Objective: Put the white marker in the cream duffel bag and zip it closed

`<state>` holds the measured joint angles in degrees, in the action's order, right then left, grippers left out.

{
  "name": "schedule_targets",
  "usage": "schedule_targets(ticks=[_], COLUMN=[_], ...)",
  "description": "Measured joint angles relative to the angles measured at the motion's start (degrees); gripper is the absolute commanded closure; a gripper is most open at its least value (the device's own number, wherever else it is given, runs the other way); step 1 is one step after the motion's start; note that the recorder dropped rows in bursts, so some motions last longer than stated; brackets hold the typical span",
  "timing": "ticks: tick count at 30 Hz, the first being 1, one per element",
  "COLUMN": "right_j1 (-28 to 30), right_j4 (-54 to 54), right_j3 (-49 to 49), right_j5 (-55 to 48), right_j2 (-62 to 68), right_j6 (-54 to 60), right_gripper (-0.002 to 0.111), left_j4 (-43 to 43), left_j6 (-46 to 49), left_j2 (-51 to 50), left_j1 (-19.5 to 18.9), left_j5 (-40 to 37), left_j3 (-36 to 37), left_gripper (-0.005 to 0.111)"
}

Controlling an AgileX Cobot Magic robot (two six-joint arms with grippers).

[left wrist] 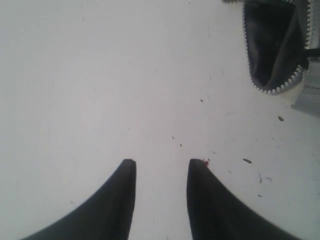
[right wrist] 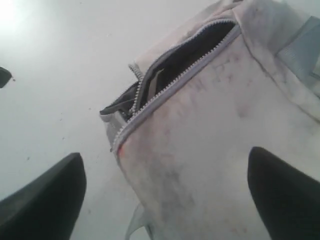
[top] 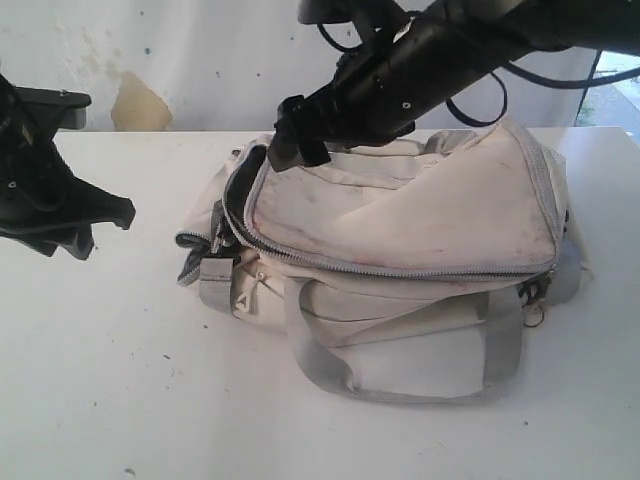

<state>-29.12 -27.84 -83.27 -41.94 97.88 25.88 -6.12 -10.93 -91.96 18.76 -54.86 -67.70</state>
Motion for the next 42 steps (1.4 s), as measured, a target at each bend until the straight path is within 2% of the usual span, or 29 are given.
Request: schedule_targets(ticks=[2,5,9,15,21,27,31,42], right_j1=[0.00,1.15,5.07,13.86,22.44,29.59,32.42,33.49], right_j4=[4.48,18.03,21.40,21.79,20.72,13.54,8.50,7.22], right_j3=[-0.09,-0.09,-0.09,-0.09,1.84,6.19,7.92,10.77], right_j5=[-3.34,-11.32,-17.23,-20.95,-22.62,-21.28,-16.65,-7.01], right_j2=[-2.05,-3.62,-3.62,-3.51,-1.87,1.70,2.54,7.15], right_j6=[-8.28,-23.24,-26.57,-26.94,-25.88,-21.52,-16.85,-10.38], right_gripper=[0.030,0.037,0.038,0.038,0.038,0.057,0.066,0.066], left_j4=[3.30,6.45,6.94,9.47,13.74,14.69,15.00,15.60], left_j6=[1.58,3.97,4.23,4.23,4.69,5.91,6.36,6.49], left_j2=[0.00,0.00,0.00,0.00,0.00,0.00,0.00,0.00], left_j1=[0.00,1.35,4.65,10.13,14.10,19.42,22.93,28.36], left_j5=[0.50,1.72,2.41,2.64,6.36,9.60,11.14,23.04], left_j3=[0.00,0.00,0.00,0.00,0.04,0.04,0.13,0.13], left_gripper=[0.072,0.076,0.076,0.076,0.076,0.079,0.080,0.080])
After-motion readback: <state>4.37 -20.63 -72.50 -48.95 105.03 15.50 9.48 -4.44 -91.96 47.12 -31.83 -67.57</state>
